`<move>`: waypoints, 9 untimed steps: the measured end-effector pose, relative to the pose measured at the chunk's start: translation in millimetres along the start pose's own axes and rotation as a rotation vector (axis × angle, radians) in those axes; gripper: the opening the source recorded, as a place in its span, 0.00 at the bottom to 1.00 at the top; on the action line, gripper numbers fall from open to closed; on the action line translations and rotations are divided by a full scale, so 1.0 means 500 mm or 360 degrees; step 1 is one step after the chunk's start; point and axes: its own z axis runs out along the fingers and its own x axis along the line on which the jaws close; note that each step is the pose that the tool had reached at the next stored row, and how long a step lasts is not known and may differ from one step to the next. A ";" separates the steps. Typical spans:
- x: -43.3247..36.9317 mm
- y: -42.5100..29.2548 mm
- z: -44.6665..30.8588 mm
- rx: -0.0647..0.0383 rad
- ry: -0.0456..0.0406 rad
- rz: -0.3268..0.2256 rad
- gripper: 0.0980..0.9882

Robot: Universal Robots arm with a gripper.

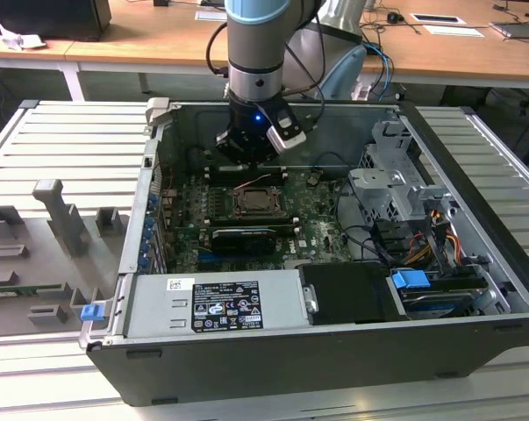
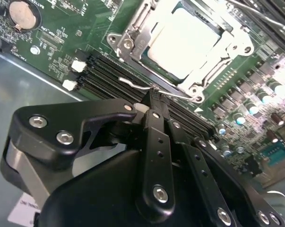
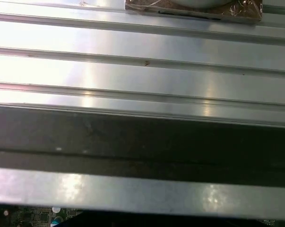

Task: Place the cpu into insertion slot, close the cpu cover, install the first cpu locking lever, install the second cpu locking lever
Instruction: 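Install the first cpu locking lever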

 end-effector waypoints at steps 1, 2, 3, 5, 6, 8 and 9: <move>-0.002 0.000 0.002 0.0000 0.0000 0.0000 0.01; -0.005 0.000 0.004 0.0000 0.0000 0.0000 0.01; -0.007 0.000 0.005 0.0000 0.0000 0.0000 0.01; -0.014 -0.001 0.009 0.0000 0.0000 0.0000 0.01; -0.017 -0.001 0.011 0.0000 0.0000 0.0000 0.01; -0.022 -0.001 0.014 0.0000 0.0001 0.0000 0.01; -0.025 -0.001 0.016 0.0000 0.0001 0.0000 0.01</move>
